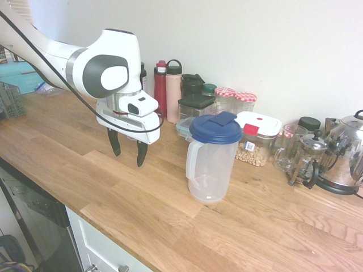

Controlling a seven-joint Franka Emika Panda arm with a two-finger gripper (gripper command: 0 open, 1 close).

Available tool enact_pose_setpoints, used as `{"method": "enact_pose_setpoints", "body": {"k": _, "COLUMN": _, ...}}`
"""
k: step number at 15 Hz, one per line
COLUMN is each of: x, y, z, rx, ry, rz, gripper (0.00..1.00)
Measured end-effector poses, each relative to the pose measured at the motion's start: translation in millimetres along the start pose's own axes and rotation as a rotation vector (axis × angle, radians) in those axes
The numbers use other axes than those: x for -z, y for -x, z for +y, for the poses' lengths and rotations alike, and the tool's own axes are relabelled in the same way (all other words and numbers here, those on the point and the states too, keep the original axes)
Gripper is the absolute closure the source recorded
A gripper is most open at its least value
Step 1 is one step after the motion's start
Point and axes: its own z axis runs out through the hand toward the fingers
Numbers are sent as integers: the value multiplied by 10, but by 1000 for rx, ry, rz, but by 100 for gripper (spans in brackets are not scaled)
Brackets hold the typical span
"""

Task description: Pour me some water

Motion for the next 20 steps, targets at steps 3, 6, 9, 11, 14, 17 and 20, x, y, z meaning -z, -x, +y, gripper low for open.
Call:
{"method": "enact_pose_setpoints", "body": {"k": 3, "x": 67, "y": -4, "z": -13, "rx": -17, "ry": -12, "rz": 0, "gripper": 0}}
{"method": "enact_pose_setpoints", "body": {"k": 6, "x": 749, "y": -10, "z": 42, "rx": -11, "ry": -42, "rz": 71, "gripper": 0}}
{"method": "enact_pose_setpoints", "body": {"k": 9, "x": 1572, "y": -91, "z": 425, "rx": -51, "ry": -114, "rz": 160, "gripper": 0}}
{"method": "enact_pose_setpoints", "body": {"k": 11, "x": 1889, "y": -202, "z": 783, "rx": -82, "ry": -164, "rz": 219, "gripper": 0}}
{"method": "enact_pose_setpoints", "body": {"k": 14, "x": 2067, "y": -322, "z": 1250, "rx": -100, "ry": -198, "rz": 253, "gripper": 0}}
{"method": "enact_pose_setpoints", "body": {"k": 17, "x": 1889, "y": -418, "z": 1650, "rx": -95, "ry": -198, "rz": 244, "gripper": 0}}
{"method": "enact_pose_setpoints", "body": {"k": 20, "x": 1618, "y": -555, "z": 1911, "rx": -62, "ry": -207, "rz": 264, "gripper": 0}}
